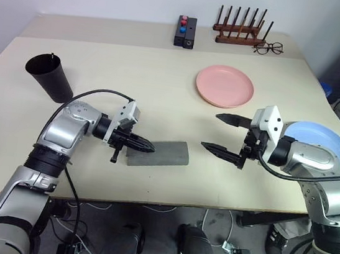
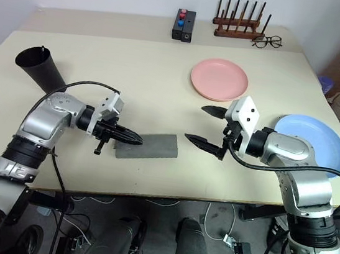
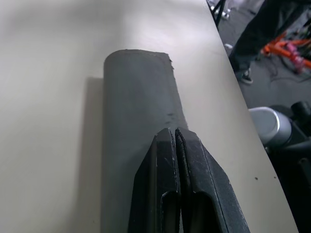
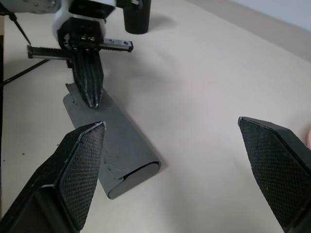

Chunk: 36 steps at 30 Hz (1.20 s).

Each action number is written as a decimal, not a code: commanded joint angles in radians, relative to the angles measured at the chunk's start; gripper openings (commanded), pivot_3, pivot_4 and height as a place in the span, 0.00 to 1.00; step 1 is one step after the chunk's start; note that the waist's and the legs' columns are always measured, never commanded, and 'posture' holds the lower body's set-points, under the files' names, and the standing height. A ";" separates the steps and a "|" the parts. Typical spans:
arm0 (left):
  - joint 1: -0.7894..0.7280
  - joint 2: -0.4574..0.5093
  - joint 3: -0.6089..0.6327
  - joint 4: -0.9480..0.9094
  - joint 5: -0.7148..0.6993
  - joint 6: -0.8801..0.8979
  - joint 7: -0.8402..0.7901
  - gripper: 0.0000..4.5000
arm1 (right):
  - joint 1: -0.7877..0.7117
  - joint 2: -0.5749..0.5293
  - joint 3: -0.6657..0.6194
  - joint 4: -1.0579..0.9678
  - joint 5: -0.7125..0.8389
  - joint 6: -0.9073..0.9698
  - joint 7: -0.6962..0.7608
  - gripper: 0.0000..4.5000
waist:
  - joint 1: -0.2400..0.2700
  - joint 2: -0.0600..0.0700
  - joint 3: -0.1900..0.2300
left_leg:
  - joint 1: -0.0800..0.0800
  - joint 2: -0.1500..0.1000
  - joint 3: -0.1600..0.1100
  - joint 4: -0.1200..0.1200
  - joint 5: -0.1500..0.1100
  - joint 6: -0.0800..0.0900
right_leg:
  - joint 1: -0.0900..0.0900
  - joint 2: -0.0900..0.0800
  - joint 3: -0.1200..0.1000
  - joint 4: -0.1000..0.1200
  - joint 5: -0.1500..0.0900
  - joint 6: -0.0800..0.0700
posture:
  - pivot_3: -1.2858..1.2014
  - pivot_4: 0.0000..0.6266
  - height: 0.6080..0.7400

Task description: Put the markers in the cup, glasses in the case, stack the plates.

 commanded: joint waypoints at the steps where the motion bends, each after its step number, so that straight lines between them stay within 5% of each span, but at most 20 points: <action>1: 0.009 0.018 0.004 -0.046 -0.022 0.005 0.015 0.01 | -0.022 -0.008 0.001 -0.004 -0.006 -0.023 -0.001 1.00 | 0.000 0.000 0.000 | 0.000 0.000 0.000 0.000 0.000 0.000 | 0.000 0.000 0.000 0.000 0.000 0.000 | 0.52 0.24 1.00; 16: 0.047 0.017 0.011 -0.042 -0.056 -0.006 0.053 0.01 | -0.016 -0.004 -0.004 0.003 -0.022 -0.024 -0.023 1.00 | 0.001 0.000 0.000 | 0.000 0.000 0.000 0.000 0.000 0.000 | 0.000 0.000 0.000 0.000 0.000 0.000 | 0.52 0.24 1.00; 20: -0.057 -0.013 0.095 0.025 -0.187 0.225 0.089 0.01 | -0.031 -0.020 -0.027 0.052 -0.004 0.024 -0.027 1.00 | 0.003 0.000 0.000 | 0.000 0.000 0.000 0.000 0.000 0.001 | 0.001 0.000 0.000 0.000 0.000 0.000 | 0.52 0.24 1.00; 23: -0.095 -0.015 0.142 0.027 -0.239 0.226 0.086 0.21 | -0.075 -0.056 -0.069 0.135 0.028 0.136 -0.044 1.00 | -0.001 0.000 0.000 | 0.000 0.000 0.000 0.001 -0.001 0.001 | 0.001 0.000 0.000 0.000 0.000 0.000 | 0.52 0.24 1.00; 30: -0.184 -0.029 0.237 0.023 -0.324 0.208 0.115 0.99 | -0.072 -0.218 -0.167 0.237 -0.047 0.246 -0.149 1.00 | 0.002 0.000 0.000 | 0.000 0.000 0.000 0.000 0.000 0.000 | 0.000 -0.001 0.000 -0.001 0.000 0.000 | 0.52 0.24 1.00; 36: -0.180 -0.026 0.201 -0.011 -0.326 0.201 0.096 0.99 | 0.088 -0.366 -0.203 0.206 -0.097 0.338 -0.156 1.00 | 0.002 0.000 0.000 | 0.000 -0.001 0.001 0.000 0.000 0.000 | 0.000 -0.001 0.000 -0.001 0.000 0.000 | 0.52 0.24 1.00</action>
